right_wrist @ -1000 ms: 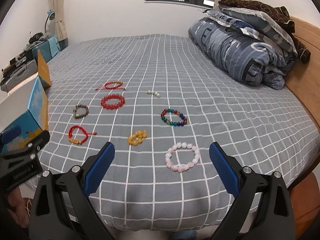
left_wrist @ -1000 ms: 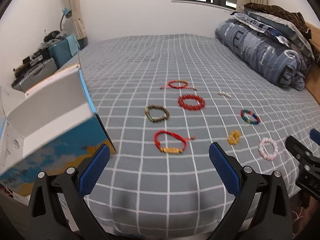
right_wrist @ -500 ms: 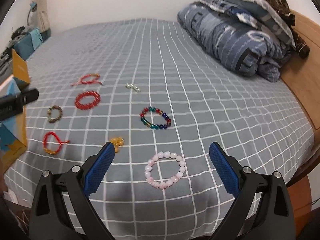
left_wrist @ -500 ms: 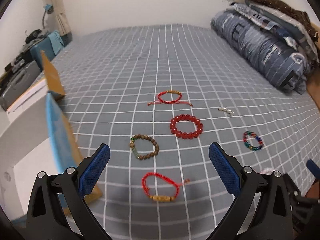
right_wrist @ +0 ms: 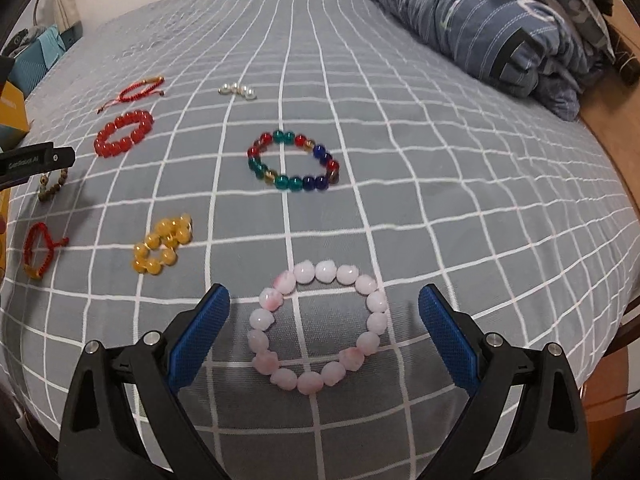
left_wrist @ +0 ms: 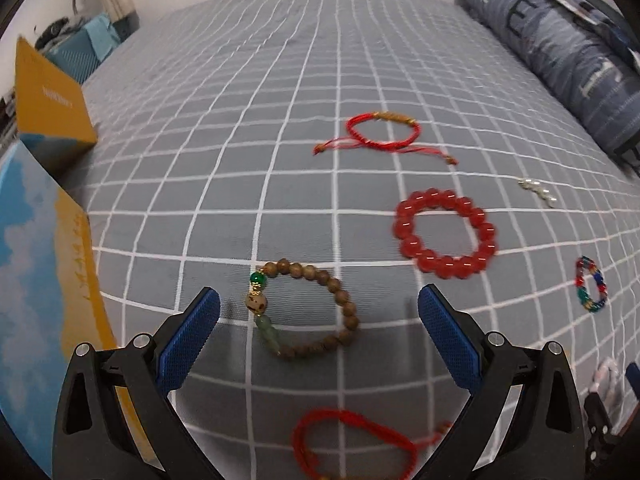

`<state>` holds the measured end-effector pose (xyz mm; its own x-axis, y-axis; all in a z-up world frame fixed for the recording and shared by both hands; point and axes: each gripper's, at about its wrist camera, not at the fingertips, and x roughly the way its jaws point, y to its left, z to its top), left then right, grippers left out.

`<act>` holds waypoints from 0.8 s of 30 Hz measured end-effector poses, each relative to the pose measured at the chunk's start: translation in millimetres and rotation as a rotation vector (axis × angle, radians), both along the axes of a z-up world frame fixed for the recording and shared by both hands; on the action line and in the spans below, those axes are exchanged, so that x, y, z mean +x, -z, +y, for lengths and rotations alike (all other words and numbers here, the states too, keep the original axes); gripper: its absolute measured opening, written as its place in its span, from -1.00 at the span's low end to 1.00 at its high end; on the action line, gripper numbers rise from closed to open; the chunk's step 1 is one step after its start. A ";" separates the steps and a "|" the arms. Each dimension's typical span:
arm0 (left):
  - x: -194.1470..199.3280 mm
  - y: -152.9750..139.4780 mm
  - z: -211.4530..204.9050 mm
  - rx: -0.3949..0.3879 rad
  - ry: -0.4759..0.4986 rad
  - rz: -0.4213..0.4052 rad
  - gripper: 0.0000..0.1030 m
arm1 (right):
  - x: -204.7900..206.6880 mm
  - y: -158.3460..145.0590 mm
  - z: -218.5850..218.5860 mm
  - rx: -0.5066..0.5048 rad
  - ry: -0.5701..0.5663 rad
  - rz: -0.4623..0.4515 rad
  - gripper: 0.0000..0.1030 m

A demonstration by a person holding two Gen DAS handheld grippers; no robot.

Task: Organize jewelry
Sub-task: 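Grasp the pink bead bracelet with the right tool while the left tool grasps the brown wooden bracelet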

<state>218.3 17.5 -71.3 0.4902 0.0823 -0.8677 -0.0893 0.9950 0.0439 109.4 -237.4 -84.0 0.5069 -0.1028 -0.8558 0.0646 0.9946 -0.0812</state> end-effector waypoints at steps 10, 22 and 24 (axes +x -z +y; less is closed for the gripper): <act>4.2 17.8 10.6 -0.034 -0.024 0.030 0.64 | 3.3 13.7 -7.3 0.041 0.001 0.040 0.75; -9.7 11.6 -2.3 -0.025 0.019 0.024 -0.34 | 1.5 11.6 -0.4 0.062 -0.038 0.042 0.21; -11.6 10.9 -5.0 -0.026 0.030 0.022 -0.68 | 1.1 11.3 0.1 0.062 -0.042 0.040 0.12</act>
<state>206.8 12.5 -82.2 0.4728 0.0453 -0.8800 -0.0583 0.9981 0.0200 110.5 -237.3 -95.3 0.4746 -0.0286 -0.8798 0.0207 0.9996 -0.0213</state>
